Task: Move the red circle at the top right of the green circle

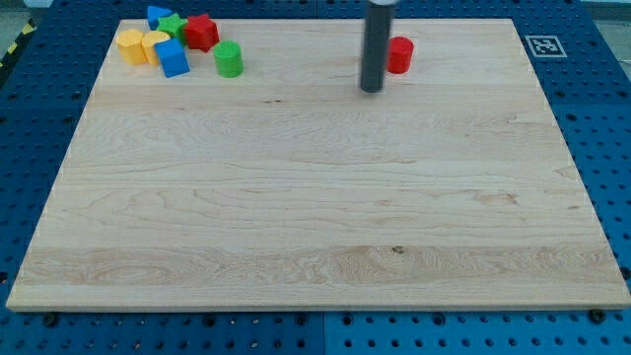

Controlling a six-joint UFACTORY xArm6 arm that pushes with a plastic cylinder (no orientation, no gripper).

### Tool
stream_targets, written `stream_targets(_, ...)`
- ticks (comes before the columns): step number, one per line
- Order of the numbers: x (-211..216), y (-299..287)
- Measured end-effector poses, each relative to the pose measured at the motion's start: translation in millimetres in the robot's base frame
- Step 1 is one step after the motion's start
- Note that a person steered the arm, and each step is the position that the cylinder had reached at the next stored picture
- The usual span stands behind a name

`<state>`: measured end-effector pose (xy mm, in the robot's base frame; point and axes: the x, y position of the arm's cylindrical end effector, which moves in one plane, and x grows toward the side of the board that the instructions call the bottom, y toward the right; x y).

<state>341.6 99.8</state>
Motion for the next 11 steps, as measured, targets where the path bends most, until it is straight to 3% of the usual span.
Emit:
stream_targets(1,-28,72)
stream_targets(2,-70,74)
stream_targets(5,-61,71)
stream_targets(7,-60,27)
stream_targets(11,-61,-126)
